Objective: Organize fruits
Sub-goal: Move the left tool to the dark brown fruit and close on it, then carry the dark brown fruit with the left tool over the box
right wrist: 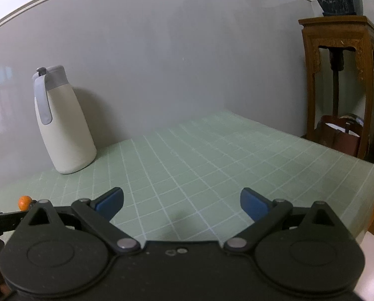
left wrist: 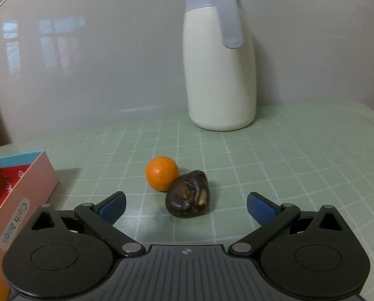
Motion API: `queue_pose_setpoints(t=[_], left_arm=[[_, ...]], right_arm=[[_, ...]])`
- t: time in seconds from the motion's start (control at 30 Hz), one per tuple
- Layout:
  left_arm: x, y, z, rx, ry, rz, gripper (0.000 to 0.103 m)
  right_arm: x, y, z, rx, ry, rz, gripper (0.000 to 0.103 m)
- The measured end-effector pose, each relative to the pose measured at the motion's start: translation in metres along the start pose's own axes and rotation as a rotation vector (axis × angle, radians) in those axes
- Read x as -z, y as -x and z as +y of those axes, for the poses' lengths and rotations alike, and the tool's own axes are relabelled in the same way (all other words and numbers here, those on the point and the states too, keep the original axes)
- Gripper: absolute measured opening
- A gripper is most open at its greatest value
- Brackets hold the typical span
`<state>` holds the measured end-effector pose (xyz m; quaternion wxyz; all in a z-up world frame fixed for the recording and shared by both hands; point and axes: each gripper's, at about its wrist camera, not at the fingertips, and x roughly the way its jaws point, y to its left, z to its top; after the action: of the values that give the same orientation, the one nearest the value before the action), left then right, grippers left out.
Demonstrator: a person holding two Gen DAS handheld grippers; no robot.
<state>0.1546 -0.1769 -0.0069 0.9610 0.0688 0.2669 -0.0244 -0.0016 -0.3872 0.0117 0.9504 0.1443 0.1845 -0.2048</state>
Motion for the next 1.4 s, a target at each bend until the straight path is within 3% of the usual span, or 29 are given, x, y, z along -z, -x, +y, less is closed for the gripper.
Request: queue_pose_setpoints(t=[0.27, 0.37, 0.57, 1.4], left_arm=[[-0.005, -0.022, 0.005, 0.003, 0.061, 0.05, 0.1], [-0.005, -0.031, 0.007, 0.02, 0.067, 0.094, 0.07], [-0.006, -0.034, 0.011, 0.059, 0.095, 0.11, 0.045], [-0.006, -0.02, 0.014, 0.106, 0.09, 0.103, 0.044]], right_arm=[[-0.001, -0.004, 0.002, -0.022, 0.0, 0.015, 0.1], [-0.002, -0.004, 0.002, -0.025, -0.002, 0.022, 0.1], [-0.002, -0.005, 0.005, -0.03, 0.001, 0.033, 0.1], [0.001, -0.008, 0.01, -0.011, 0.025, 0.041, 0.1]])
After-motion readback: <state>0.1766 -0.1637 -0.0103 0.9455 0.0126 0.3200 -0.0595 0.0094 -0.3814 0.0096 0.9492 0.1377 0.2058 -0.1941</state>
